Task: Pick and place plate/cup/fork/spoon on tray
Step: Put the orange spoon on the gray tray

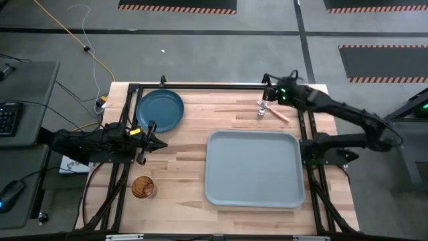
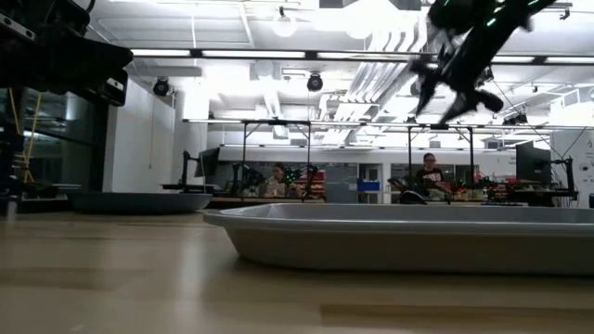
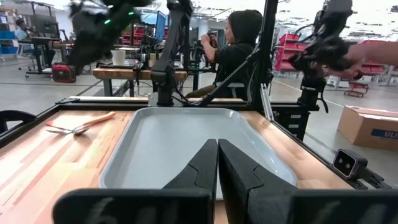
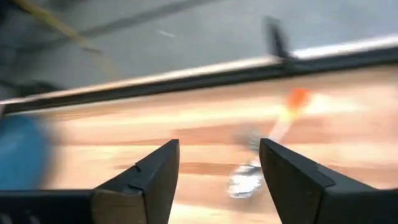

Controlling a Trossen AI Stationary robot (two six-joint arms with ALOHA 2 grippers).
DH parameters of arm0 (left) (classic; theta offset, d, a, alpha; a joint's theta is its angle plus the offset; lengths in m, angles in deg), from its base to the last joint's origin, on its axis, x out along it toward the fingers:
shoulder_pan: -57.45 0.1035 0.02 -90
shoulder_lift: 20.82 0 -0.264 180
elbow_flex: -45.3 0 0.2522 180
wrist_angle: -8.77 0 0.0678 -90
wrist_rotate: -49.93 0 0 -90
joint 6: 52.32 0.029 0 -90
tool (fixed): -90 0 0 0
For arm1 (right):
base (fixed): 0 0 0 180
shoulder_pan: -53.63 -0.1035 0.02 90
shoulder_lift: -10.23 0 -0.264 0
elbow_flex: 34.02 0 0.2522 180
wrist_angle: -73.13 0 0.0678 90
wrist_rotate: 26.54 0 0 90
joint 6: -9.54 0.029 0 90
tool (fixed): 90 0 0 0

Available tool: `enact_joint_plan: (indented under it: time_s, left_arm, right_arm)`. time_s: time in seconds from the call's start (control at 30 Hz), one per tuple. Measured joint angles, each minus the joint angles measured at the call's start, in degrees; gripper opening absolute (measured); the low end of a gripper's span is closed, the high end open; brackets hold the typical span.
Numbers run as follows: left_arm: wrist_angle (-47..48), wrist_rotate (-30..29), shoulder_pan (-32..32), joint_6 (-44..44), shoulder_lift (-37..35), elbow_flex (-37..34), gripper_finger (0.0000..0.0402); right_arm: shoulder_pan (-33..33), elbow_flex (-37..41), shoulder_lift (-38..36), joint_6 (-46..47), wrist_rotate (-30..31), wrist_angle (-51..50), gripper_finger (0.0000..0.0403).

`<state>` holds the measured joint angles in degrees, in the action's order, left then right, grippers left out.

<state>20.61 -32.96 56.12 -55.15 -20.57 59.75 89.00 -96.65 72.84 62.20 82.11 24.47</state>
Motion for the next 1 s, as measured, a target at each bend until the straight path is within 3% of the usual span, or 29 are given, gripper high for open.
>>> enact_joint_plan:
  time_s: [0.17, 0.37, 0.63, 0.8, 1.0]
  left_arm:
    - [0.0, 0.0, 0.0, 0.0, 0.0, 0.0, 0.0003]
    - [0.0, 0.0, 0.0, 0.0, 0.0, 0.0, 0.0003]
    - [0.0, 0.0, 0.0, 0.0, 0.0, 0.0, 0.0003]
    - [0.0, 0.0, 0.0, 0.0, 0.0, 0.0, 0.0003]
    - [0.0, 0.0, 0.0, 0.0, 0.0, 0.0, 0.0003]
  right_arm:
    - [3.4, -1.1, 10.3, 6.5, -4.8, -3.7, 0.0217]
    - [0.9, 1.4, 18.0, 20.1, -10.1, -2.3, 0.0217]
    - [-3.5, 2.1, 23.4, 35.4, -7.5, 6.0, 0.0217]
    - [-3.1, 2.1, 27.8, 40.0, -7.7, 12.5, 0.0217]
    - [-3.0, 2.1, 30.5, 44.9, -8.3, 12.7, 0.0217]
